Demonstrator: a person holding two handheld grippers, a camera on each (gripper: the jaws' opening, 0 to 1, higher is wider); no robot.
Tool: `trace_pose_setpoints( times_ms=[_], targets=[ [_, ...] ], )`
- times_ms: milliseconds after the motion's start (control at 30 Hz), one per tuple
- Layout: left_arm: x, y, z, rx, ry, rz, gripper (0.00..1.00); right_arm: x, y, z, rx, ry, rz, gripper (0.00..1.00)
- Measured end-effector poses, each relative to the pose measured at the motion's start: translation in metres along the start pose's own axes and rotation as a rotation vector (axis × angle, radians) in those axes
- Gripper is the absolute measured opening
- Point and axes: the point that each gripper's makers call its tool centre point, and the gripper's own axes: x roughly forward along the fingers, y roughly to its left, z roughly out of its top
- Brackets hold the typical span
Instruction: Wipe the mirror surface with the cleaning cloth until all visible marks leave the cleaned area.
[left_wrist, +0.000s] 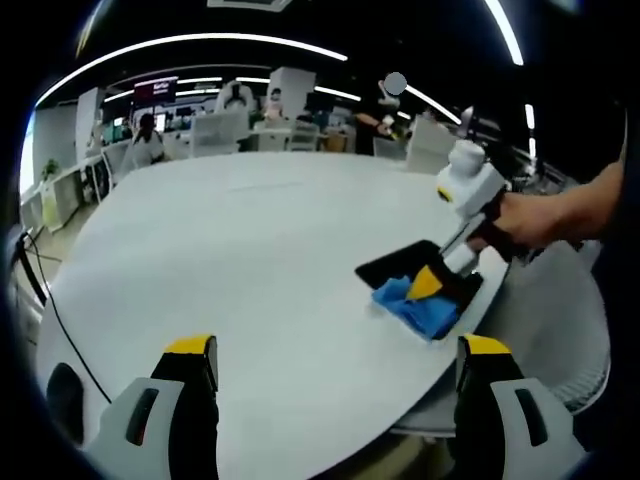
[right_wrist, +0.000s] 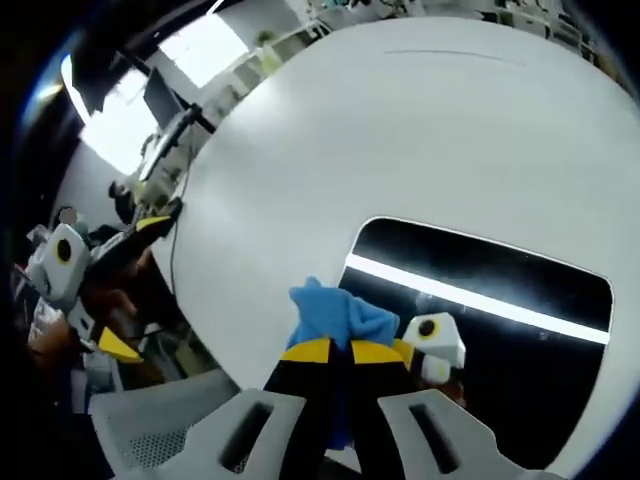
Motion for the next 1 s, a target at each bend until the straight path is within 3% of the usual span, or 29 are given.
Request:
trace_pose_setpoints(
  times_ms=[800, 1000],
  targets=[
    [-0.006, 0.004, -0.005, -0.02, 0.003, 0.022, 1.0, 0.016, -0.024, 0.061, -0.043, -0.013, -0.051, 0.0],
    [-0.004, 0.002, -0.003, -0.02, 0.001, 0.02, 1.0, 0.015, -0.025, 0.061, -0.06, -0.007, -0.04, 0.0]
  ],
)
